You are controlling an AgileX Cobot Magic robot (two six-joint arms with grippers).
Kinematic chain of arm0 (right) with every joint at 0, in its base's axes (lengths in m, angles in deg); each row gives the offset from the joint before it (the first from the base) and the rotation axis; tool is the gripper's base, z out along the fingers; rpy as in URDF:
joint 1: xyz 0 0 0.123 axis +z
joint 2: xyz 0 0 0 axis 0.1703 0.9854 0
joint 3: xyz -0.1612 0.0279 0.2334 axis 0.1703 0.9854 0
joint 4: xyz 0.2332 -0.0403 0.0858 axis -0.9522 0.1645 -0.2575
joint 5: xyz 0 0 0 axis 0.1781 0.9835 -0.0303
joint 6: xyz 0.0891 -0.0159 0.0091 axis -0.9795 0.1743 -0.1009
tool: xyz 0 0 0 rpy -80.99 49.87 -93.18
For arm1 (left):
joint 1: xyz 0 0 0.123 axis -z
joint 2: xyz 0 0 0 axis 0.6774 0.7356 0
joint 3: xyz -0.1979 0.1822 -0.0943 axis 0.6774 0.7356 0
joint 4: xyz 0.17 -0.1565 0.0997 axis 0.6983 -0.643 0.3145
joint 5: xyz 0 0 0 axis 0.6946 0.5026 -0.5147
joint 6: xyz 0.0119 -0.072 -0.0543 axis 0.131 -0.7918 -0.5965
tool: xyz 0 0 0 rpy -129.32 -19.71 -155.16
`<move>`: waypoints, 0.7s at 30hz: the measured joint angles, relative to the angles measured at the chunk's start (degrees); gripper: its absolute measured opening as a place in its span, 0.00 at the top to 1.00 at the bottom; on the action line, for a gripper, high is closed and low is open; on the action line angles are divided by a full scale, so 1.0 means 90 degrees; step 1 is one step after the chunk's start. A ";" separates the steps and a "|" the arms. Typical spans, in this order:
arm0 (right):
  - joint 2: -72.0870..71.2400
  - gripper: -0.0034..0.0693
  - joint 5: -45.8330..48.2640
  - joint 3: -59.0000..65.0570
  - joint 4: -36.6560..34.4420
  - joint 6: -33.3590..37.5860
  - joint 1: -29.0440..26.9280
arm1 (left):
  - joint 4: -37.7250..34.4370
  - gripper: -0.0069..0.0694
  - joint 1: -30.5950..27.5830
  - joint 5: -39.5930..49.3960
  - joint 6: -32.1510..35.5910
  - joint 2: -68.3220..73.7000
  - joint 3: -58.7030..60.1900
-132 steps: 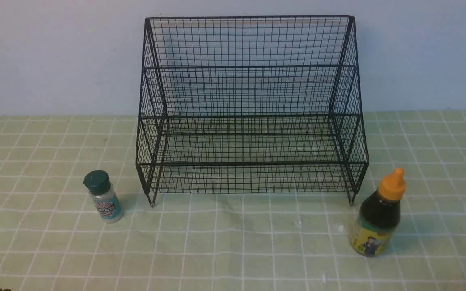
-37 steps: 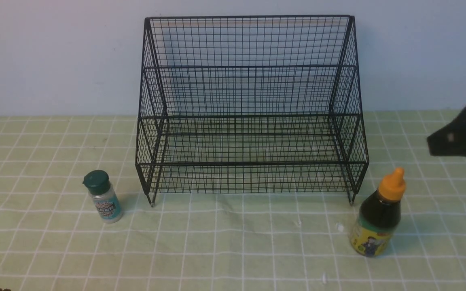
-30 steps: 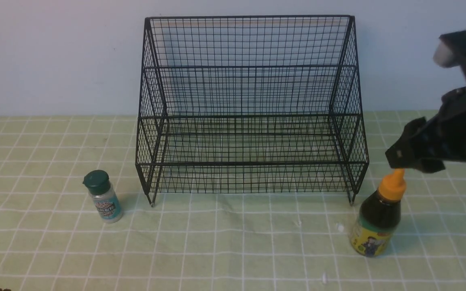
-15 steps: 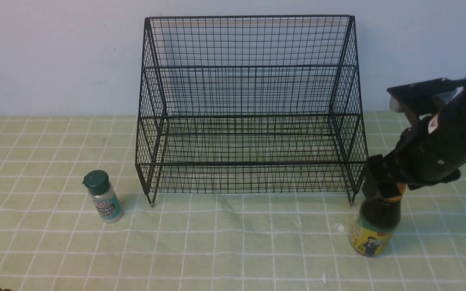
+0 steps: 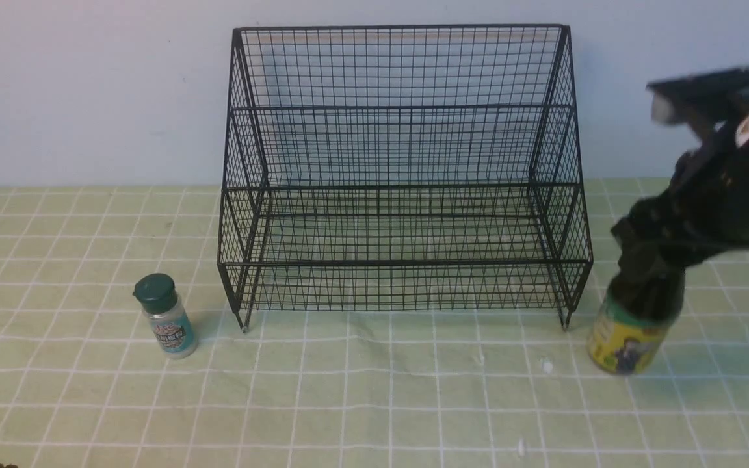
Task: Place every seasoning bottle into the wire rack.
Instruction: Use the right arm to put the condiment bottle back on the shelf
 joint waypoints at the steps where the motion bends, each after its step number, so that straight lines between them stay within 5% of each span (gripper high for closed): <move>1: -0.0068 0.51 0.0053 -0.0334 -0.0133 0.0043 0.0000 | 0.0000 0.92 0.0000 0.0000 0.0000 0.0000 0.0000; 8: 0.0218 0.51 0.0163 -0.1961 -0.1012 0.0547 0.0008 | 0.0000 0.92 0.0000 0.0000 0.0000 0.0000 0.0000; 21: 0.2240 0.51 0.0186 -0.2853 -0.0922 0.0656 0.0008 | 0.0000 0.92 0.0000 0.0000 0.0000 0.0000 0.0000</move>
